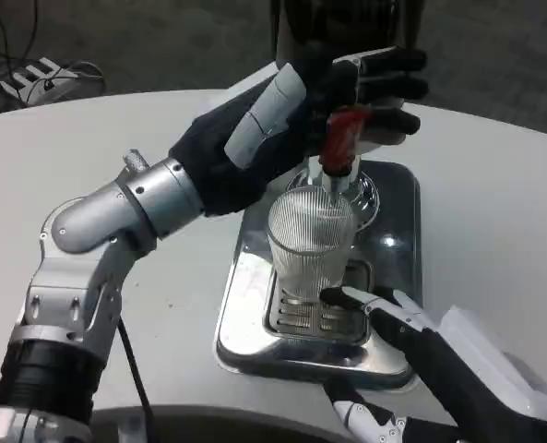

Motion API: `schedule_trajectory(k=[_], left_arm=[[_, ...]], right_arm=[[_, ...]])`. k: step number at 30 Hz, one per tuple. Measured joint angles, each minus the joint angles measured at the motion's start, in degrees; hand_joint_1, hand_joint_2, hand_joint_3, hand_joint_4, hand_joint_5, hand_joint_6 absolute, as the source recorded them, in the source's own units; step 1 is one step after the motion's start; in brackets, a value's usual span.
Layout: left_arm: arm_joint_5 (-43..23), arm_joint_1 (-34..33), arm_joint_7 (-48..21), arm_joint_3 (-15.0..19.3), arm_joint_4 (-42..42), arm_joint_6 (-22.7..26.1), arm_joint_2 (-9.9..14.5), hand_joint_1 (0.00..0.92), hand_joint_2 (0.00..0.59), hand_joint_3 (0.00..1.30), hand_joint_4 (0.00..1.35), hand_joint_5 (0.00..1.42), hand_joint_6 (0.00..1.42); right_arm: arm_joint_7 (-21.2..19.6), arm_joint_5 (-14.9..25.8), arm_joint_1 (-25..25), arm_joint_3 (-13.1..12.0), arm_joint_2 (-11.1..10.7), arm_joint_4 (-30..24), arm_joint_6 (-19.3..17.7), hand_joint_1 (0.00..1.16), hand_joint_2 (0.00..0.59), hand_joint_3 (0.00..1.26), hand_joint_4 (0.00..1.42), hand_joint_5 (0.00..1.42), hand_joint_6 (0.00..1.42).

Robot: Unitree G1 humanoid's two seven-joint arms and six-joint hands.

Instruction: Grasp the cup under the faucet to collect the drink, then remove the cup.

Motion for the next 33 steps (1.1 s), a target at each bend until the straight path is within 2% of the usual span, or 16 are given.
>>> schedule_trajectory(k=[6, 18, 22, 33], left_arm=[[3.9, -0.2, -0.1, -0.8, 0.0, -3.4, 0.4, 0.000, 0.070, 0.21, 0.20, 0.28, 0.22], [6.6, -0.2, 0.1, -1.9, 1.9, -8.3, 1.4, 0.000, 0.075, 0.21, 0.21, 0.29, 0.22], [10.5, -0.2, 2.4, -2.8, 1.9, -12.4, 1.9, 0.000, 0.077, 0.21, 0.21, 0.29, 0.22], [13.6, -0.2, 4.7, -4.6, 1.8, -16.5, 2.5, 0.000, 0.078, 0.22, 0.21, 0.30, 0.22]], right_arm=[[0.0, 0.0, -0.1, -0.1, 0.0, 0.1, 0.0, 0.63, 0.491, 0.16, 0.12, 0.00, 0.00], [0.0, 0.0, -0.3, 0.0, 0.0, 0.8, 0.0, 0.63, 0.491, 0.16, 0.12, 0.00, 0.00], [0.0, 0.0, -0.4, 0.0, 0.0, 0.8, 0.0, 0.63, 0.491, 0.16, 0.12, 0.00, 0.00], [0.0, 0.0, -0.4, -0.1, 0.0, 0.9, 0.0, 0.63, 0.491, 0.16, 0.12, 0.00, 0.00]])
